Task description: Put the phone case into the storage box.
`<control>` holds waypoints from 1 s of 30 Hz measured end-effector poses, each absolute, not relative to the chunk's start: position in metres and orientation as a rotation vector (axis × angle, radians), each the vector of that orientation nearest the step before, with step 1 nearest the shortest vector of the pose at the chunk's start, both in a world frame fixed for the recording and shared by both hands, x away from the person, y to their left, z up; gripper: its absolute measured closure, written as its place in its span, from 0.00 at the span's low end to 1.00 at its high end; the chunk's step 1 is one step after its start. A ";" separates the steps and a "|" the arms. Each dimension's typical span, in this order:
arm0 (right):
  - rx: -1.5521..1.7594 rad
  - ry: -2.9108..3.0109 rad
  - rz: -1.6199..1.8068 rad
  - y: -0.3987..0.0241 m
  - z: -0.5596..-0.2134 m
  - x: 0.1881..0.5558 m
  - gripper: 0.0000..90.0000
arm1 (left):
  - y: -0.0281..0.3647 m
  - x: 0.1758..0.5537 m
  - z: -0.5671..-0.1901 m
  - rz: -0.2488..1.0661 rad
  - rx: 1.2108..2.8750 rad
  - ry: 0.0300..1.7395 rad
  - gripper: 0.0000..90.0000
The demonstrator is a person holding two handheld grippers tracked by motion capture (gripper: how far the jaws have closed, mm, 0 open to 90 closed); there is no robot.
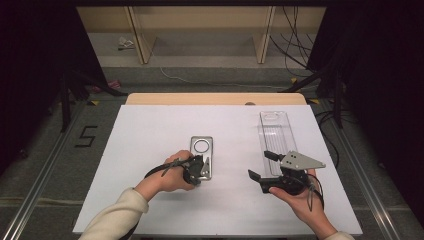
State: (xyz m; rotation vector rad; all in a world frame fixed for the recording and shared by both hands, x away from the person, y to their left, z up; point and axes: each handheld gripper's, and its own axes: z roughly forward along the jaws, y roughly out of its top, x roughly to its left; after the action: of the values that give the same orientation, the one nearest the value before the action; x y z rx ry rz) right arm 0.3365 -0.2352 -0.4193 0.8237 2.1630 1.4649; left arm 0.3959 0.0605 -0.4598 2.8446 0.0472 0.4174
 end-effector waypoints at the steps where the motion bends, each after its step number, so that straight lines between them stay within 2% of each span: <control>1: 0.824 2.164 1.465 -0.235 -0.419 0.336 0.19 | 0.059 0.397 -0.461 0.424 2.858 0.034 0.68; 14: 0.823 2.172 1.461 -0.235 -0.420 0.337 0.19 | 0.054 0.399 -0.461 0.374 2.886 0.023 0.77; 18: 0.819 2.175 1.464 -0.234 -0.421 0.337 0.19 | 0.053 0.399 -0.461 0.351 2.898 0.019 0.85; 23: 0.821 2.177 1.467 -0.234 -0.421 0.337 0.19 | 0.052 0.398 -0.461 0.332 2.903 0.024 0.89; 30: 0.819 2.180 1.463 -0.234 -0.421 0.337 0.19 | 0.051 0.396 -0.461 0.377 2.911 0.004 0.95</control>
State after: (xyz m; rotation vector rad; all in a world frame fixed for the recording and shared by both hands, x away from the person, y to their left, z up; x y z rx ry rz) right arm 0.3372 -0.2342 -0.4211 0.8186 2.1797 1.4634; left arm 0.3965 0.0506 -0.4613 2.9114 0.0043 0.3770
